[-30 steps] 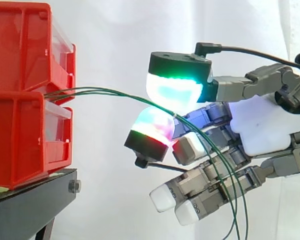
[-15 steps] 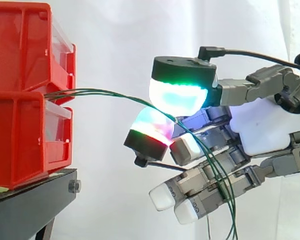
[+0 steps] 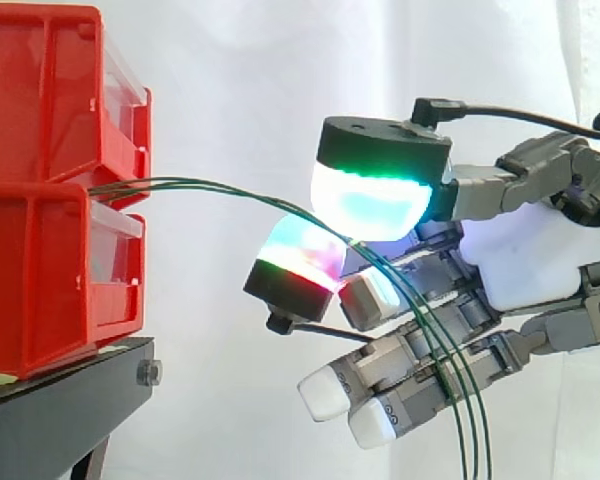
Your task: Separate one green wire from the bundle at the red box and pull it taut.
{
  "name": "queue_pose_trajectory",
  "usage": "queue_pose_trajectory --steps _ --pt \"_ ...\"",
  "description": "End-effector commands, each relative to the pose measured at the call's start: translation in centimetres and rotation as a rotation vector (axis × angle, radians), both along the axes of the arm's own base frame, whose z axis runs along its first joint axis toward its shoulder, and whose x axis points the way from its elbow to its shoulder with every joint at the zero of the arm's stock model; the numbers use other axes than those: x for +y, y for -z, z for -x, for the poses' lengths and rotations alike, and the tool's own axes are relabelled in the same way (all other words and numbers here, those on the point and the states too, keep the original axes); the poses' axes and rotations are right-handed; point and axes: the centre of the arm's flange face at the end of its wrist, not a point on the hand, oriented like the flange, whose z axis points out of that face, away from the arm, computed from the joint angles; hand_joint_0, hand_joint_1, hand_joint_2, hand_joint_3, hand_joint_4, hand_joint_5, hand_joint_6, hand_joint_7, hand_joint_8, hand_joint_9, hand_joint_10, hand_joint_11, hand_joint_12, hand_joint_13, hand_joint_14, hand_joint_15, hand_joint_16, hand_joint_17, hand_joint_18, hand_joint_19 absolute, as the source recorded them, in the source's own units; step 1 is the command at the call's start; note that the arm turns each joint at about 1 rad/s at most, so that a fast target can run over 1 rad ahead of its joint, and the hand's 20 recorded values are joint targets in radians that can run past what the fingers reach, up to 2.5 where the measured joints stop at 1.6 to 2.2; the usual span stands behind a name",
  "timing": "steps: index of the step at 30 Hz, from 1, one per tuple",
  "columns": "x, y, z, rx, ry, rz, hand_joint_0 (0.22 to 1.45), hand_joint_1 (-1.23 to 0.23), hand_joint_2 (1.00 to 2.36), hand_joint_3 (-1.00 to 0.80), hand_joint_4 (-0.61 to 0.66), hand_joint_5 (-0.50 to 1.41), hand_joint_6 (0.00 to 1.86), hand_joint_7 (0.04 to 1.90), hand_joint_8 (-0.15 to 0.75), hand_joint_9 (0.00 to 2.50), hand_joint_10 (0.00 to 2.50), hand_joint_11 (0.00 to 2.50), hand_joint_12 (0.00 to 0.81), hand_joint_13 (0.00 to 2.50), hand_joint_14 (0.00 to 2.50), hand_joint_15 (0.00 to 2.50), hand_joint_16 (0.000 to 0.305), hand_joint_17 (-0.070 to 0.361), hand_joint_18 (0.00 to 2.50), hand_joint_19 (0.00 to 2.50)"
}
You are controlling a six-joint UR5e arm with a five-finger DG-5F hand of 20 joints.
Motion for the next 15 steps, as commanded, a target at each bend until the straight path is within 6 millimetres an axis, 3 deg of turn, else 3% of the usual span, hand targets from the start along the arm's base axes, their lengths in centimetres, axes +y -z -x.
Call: queue_pose_trajectory --steps 1,8,15 --pt "0.01 0.03 0.01 0.001 0.0 0.0 0.53 -0.84 1.0 -0.5 0.1 -0.14 0.89 0.96 0.241 1.14 0.02 0.86 0.34 0.72 0.02 0.42 0.048 0.108 0.57 0.44" --pt "-0.08 0.03 0.0 0.002 -0.002 0.002 0.49 -0.81 1.0 -0.5 0.12 -0.14 0.88 0.94 0.248 1.23 0.02 0.94 0.356 0.75 0.02 0.43 0.051 0.115 0.59 0.43" --pt "-0.08 0.1 0.03 0.003 -0.002 0.003 0.61 -0.89 1.0 -0.5 0.07 -0.15 0.89 1.0 0.219 1.15 0.02 0.93 0.329 0.72 0.02 0.44 0.046 0.103 0.55 0.45"
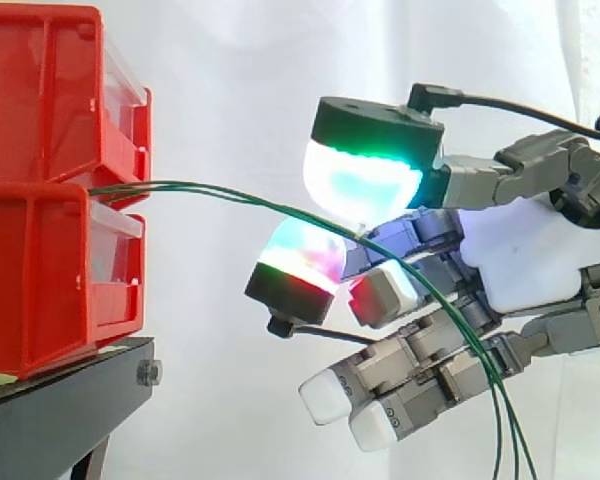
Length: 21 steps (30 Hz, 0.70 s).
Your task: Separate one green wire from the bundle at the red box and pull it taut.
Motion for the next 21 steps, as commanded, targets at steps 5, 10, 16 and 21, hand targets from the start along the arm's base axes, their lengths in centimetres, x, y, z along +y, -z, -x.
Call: queue_pose_trajectory --steps 5,10,16,21 --pt "-0.1 0.0 0.0 0.001 0.0 0.0 0.64 -0.91 1.0 -0.5 0.05 -0.16 0.89 0.97 0.218 1.13 0.02 0.91 0.324 0.71 0.02 0.43 0.046 0.103 0.54 0.44" --pt "-0.2 0.3 0.1 0.007 0.001 0.003 0.68 -0.91 1.01 -0.38 -0.06 -0.16 0.91 1.05 0.217 1.13 0.02 0.92 0.321 0.72 0.02 0.43 0.045 0.102 0.55 0.44" --pt "-0.3 1.0 0.4 0.023 0.002 0.004 0.62 -0.81 1.01 -0.37 0.0 -0.15 0.92 1.03 0.225 1.16 0.02 0.91 0.326 0.73 0.02 0.43 0.045 0.101 0.56 0.45" --pt "-0.3 1.0 0.4 0.021 0.002 0.003 0.57 -0.66 1.01 -0.41 0.07 -0.13 0.85 1.01 0.231 1.19 0.02 0.84 0.33 0.74 0.02 0.43 0.046 0.105 0.56 0.47"
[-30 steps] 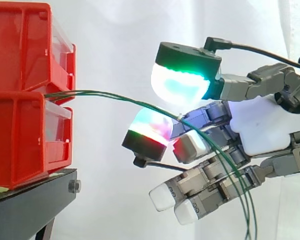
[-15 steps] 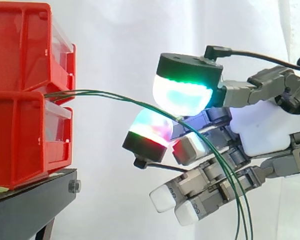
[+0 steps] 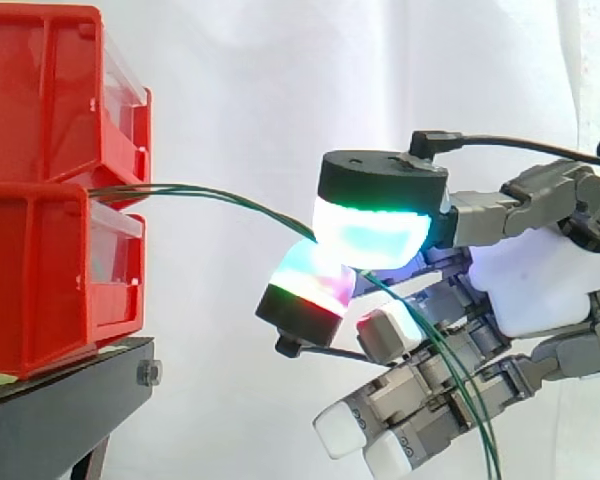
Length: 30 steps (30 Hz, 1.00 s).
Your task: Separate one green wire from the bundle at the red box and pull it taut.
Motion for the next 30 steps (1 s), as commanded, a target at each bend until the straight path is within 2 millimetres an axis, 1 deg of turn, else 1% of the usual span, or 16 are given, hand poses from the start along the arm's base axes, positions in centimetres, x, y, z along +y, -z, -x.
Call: queue_pose_trajectory --steps 1,2,4,5,7,12,16,19,20,21,23,24,27,29,30 --pt "0.0 0.03 0.0 0.0 0.0 -0.001 0.57 -0.61 1.01 -0.41 0.09 -0.12 0.83 0.99 0.23 1.19 0.02 0.83 0.331 0.74 0.02 0.43 0.046 0.104 0.56 0.47" --pt "-0.01 0.03 0.01 0.0 0.001 -0.001 0.57 -0.61 1.01 -0.41 0.09 -0.12 0.83 0.99 0.23 1.19 0.02 0.83 0.331 0.74 0.02 0.44 0.046 0.105 0.56 0.47" --pt "-0.02 0.03 0.02 0.001 0.001 -0.001 0.58 -0.53 1.01 -0.4 0.1 -0.1 0.78 1.06 0.223 1.2 0.02 0.83 0.329 0.74 0.02 0.44 0.046 0.104 0.55 0.48" --pt "-0.02 0.03 0.02 0.001 0.001 -0.001 0.58 -0.52 1.01 -0.4 0.1 -0.1 0.78 1.04 0.224 1.2 0.02 0.82 0.329 0.75 0.02 0.44 0.046 0.104 0.55 0.48" --pt "0.0 0.03 0.0 0.0 0.0 -0.001 0.59 -0.48 1.01 -0.41 0.11 -0.09 0.75 1.07 0.226 1.21 0.02 0.82 0.33 0.75 0.02 0.45 0.046 0.104 0.55 0.49" --pt "0.0 0.01 -0.03 -0.003 0.001 -0.002 0.55 -0.46 1.0 -0.5 0.11 -0.09 0.72 1.11 0.235 1.22 0.02 0.81 0.337 0.76 0.02 0.44 0.048 0.107 0.56 0.49" --pt "0.0 0.01 -0.03 -0.003 0.001 0.0 0.49 -0.55 1.0 -0.5 0.14 -0.09 0.73 1.09 0.252 1.24 0.02 0.81 0.357 0.78 0.02 0.44 0.052 0.117 0.6 0.47" --pt "0.0 0.01 -0.03 -0.003 0.001 0.0 0.48 -0.69 1.0 -0.5 0.14 -0.1 0.76 1.06 0.251 1.23 0.02 0.82 0.361 0.78 0.02 0.43 0.053 0.119 0.61 0.46" --pt "0.01 0.01 -0.03 -0.002 -0.001 0.001 0.48 -0.71 1.0 -0.5 0.13 -0.1 0.77 1.06 0.25 1.22 0.02 0.82 0.361 0.78 0.02 0.43 0.053 0.118 0.6 0.46" --pt "0.0 0.01 -0.03 -0.003 0.001 0.001 0.51 -0.76 1.0 -0.5 0.12 -0.11 0.79 1.07 0.242 1.21 0.02 0.82 0.351 0.77 0.02 0.43 0.051 0.114 0.59 0.47" --pt "0.0 0.01 -0.03 -0.003 0.001 0.001 0.55 -0.8 1.0 -0.5 0.1 -0.13 0.82 1.06 0.231 1.18 0.02 0.82 0.337 0.75 0.02 0.44 0.048 0.109 0.57 0.47" --pt "0.0 0.01 -0.03 -0.003 0.001 0.001 0.59 -0.81 1.0 -0.47 0.09 -0.13 0.83 1.05 0.231 1.18 0.03 0.83 0.333 0.75 0.02 0.44 0.047 0.106 0.56 0.47" --pt "0.0 0.01 -0.03 -0.003 0.001 0.001 0.61 -0.83 1.01 -0.36 0.02 -0.13 0.86 1.08 0.232 1.17 0.02 0.82 0.331 0.74 0.02 0.44 0.047 0.105 0.56 0.47" --pt "0.0 0.01 -0.03 -0.003 0.001 0.0 0.62 -0.84 1.01 -0.33 -0.01 -0.14 0.87 1.1 0.23 1.17 0.02 0.84 0.331 0.74 0.02 0.43 0.047 0.105 0.57 0.47" --pt "0.0 0.01 -0.03 -0.003 0.001 0.0 0.63 -0.86 1.01 -0.31 -0.02 -0.14 0.88 1.08 0.225 1.14 0.02 0.83 0.329 0.74 0.02 0.44 0.047 0.105 0.57 0.47"
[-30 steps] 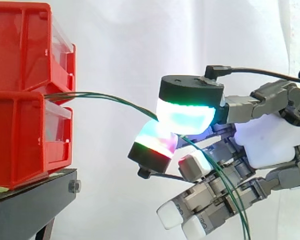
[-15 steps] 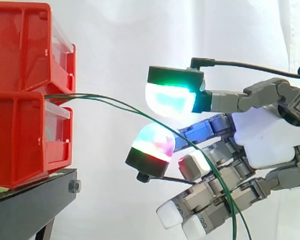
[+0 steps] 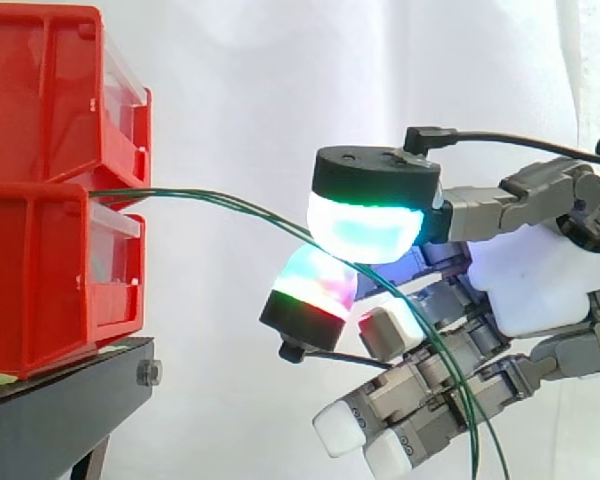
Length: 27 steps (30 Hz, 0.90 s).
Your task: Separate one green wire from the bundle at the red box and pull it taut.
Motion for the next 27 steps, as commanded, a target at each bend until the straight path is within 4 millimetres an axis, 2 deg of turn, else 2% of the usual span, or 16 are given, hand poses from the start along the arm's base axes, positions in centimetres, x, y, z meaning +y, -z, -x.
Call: queue_pose_trajectory --steps 1,6,10,15,17,19,27 --pt "0.0 0.0 0.0 0.0 0.001 -0.001 0.65 -0.88 1.01 -0.32 -0.03 -0.15 0.89 1.03 0.225 1.13 0.02 0.83 0.328 0.73 0.02 0.44 0.046 0.104 0.56 0.45" --pt "0.13 0.0 0.0 0.0 -0.002 -0.001 0.64 -0.95 1.0 -0.5 0.06 -0.15 0.89 0.97 0.22 1.11 0.02 0.83 0.327 0.72 0.02 0.43 0.046 0.103 0.56 0.45" --pt "0.11 0.0 0.0 0.0 -0.001 -0.001 0.55 -0.89 1.0 -0.5 0.08 -0.15 0.89 0.94 0.223 1.12 0.02 0.82 0.333 0.73 0.02 0.43 0.047 0.106 0.57 0.45" --pt "0.11 0.0 0.0 0.0 -0.001 -0.001 0.51 -0.81 1.0 -0.5 0.1 -0.15 0.88 0.93 0.236 1.14 0.02 0.82 0.343 0.75 0.02 0.43 0.049 0.111 0.59 0.45" --pt "0.11 0.0 0.0 -0.001 -0.001 -0.002 0.52 -0.79 1.0 -0.5 0.1 -0.15 0.88 0.94 0.239 1.14 0.02 0.82 0.342 0.75 0.02 0.42 0.048 0.109 0.59 0.45" --pt "0.23 0.0 0.0 -0.001 -0.002 -0.002 0.59 -0.71 1.0 -0.5 0.07 -0.15 0.87 0.97 0.228 1.14 0.02 0.82 0.329 0.74 0.02 0.42 0.045 0.102 0.57 0.46" --pt "0.24 -0.07 -0.03 -0.002 -0.002 -0.002 0.69 -0.88 1.01 -0.36 -0.06 -0.15 0.9 1.09 0.227 1.12 0.02 0.84 0.329 0.74 0.02 0.43 0.045 0.101 0.58 0.45"
